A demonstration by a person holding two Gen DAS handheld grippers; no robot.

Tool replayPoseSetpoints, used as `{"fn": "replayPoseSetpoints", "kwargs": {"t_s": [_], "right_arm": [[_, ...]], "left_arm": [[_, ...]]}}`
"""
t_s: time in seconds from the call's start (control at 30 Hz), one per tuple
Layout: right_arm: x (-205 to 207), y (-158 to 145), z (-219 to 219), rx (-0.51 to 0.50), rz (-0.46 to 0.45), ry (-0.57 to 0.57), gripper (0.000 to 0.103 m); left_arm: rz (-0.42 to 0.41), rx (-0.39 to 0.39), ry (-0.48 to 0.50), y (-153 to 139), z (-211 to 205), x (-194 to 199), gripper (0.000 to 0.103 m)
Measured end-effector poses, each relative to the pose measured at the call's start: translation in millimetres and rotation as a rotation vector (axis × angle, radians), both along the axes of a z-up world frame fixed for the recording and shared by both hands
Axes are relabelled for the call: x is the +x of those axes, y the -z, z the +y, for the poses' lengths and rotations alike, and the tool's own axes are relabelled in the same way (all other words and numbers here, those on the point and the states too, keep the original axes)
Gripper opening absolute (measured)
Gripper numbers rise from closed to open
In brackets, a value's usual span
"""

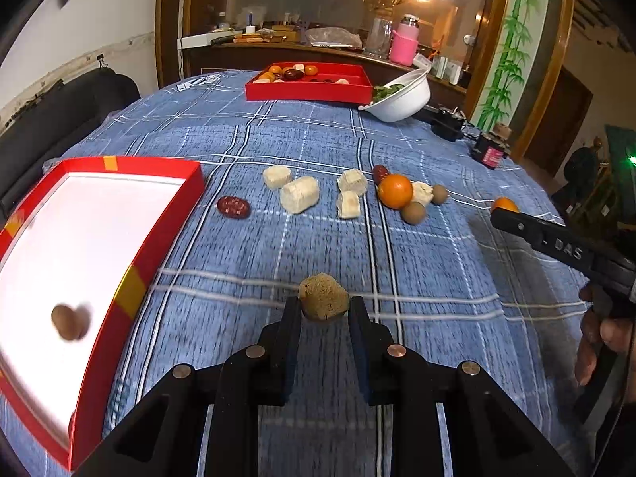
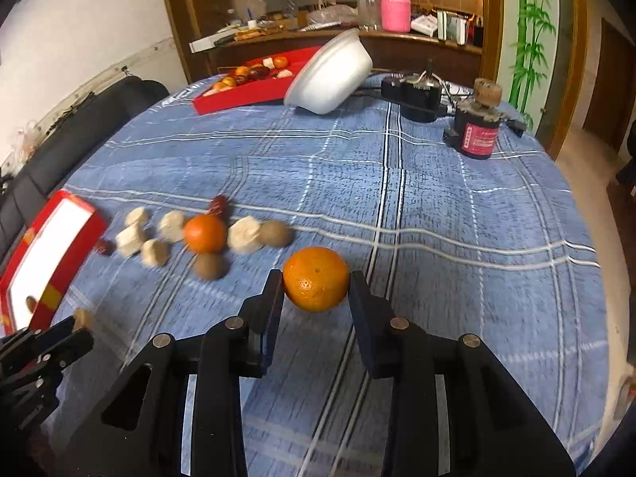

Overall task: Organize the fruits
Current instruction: 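Carry the orange and pastry into the red tray and release both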

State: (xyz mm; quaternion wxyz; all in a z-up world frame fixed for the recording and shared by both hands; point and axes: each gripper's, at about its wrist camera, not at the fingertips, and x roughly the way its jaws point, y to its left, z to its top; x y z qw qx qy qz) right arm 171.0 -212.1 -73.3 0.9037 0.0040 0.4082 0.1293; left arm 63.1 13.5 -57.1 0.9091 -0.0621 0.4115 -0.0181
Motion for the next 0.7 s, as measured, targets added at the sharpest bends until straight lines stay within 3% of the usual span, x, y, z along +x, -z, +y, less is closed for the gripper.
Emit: {"fn": "replayPoseSetpoints", "kwargs": {"t_s": [0.37,0.7], "right_arm": [[-94.1,-19.0,27.7,-0.005,-0.041,-0.108,0.032],[-132.7,-19.4,65.3,-0.041,-0.036,-0.22,0.032]], "left_arm": [[-0.079,-0.062,0.01,-25.5,20.6,-63.1,0.024],[-0.143,-0.07,-0.063,-44.5,59.6,-104.7,0.023]]}}
